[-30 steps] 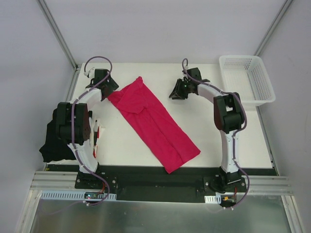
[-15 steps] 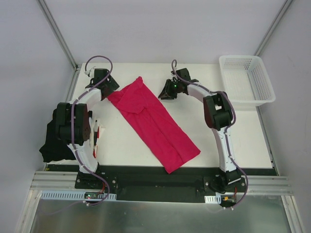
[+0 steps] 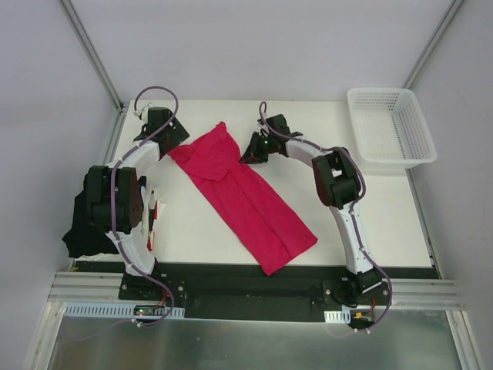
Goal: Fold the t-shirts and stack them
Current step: Rotate the tshirt 90 degrees
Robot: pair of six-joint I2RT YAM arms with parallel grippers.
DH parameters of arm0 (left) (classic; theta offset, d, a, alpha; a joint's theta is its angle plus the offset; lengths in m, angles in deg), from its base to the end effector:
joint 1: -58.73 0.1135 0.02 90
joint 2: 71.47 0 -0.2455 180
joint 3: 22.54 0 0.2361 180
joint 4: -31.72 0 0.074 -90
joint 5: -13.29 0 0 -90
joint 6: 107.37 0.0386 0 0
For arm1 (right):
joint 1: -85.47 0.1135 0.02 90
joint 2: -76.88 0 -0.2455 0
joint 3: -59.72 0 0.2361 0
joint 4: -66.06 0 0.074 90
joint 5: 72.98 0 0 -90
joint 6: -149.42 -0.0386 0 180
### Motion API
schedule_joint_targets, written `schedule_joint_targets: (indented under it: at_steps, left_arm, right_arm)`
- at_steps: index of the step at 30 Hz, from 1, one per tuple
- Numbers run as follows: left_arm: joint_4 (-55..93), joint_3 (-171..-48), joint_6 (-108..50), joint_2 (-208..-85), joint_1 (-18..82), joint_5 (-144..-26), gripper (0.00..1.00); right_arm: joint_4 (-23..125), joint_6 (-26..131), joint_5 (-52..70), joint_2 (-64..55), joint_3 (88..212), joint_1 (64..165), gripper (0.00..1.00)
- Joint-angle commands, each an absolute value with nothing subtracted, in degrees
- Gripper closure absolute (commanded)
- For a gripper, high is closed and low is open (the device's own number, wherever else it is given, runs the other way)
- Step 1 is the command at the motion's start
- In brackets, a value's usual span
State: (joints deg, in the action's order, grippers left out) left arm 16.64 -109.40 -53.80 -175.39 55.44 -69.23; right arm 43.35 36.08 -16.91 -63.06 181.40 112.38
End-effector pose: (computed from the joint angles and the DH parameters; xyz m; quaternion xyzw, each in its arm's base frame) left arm 0.3995 -0.0179 0.2228 -0.2793 0.8281 -0.1103 0.4734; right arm 0.4470 0.2510 0.1280 -0.1481 0.8661 0.4089 0.2466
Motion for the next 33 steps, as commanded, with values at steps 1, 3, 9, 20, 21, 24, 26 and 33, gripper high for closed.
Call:
schedule_joint_targets:
  at_steps: [1, 3, 9, 20, 21, 24, 26, 33]
  left_arm:
    - [18.14, -108.02, -52.53, -171.14, 55.92, -69.42, 0.22]
    - [18.14, -107.31, -52.44, -170.70, 55.92, -69.33, 0.22]
    - [18.14, -106.26, -52.18, -169.47, 55.92, -69.24, 0.22]
    - [18.14, -105.20, -51.21, -166.92, 55.92, -69.33, 0.22]
    - [18.14, -105.03, -51.21, -166.48, 55.92, -69.24, 0.22]
    - [18.14, -104.85, -51.21, -165.95, 55.92, -69.42, 0.22]
    - [18.14, -105.02, -51.12, -165.86, 55.83, -70.20, 0.22]
    - [19.29, -105.55, -51.91, -166.04, 53.46, -76.44, 0.22]
  right_arm:
    - [44.66, 34.90, -18.14, -64.71, 181.66, 111.84, 0.93]
    - [45.00, 34.81, -17.87, -64.89, 181.84, 111.57, 0.99]
    - [45.01, 32.88, -18.57, -67.96, 186.32, 108.85, 0.99]
    - [44.48, 34.45, -14.10, -64.20, 182.20, 95.94, 0.99]
    - [45.35, 34.63, -13.74, -63.40, 178.97, 95.14, 0.99]
    - [47.28, 34.98, -12.86, -59.36, 171.60, 92.07, 0.99]
    - [48.60, 35.33, -12.16, -55.86, 167.19, 91.53, 0.98]
    - [48.53, 38.05, -10.23, -48.46, 157.06, 90.66, 0.71]
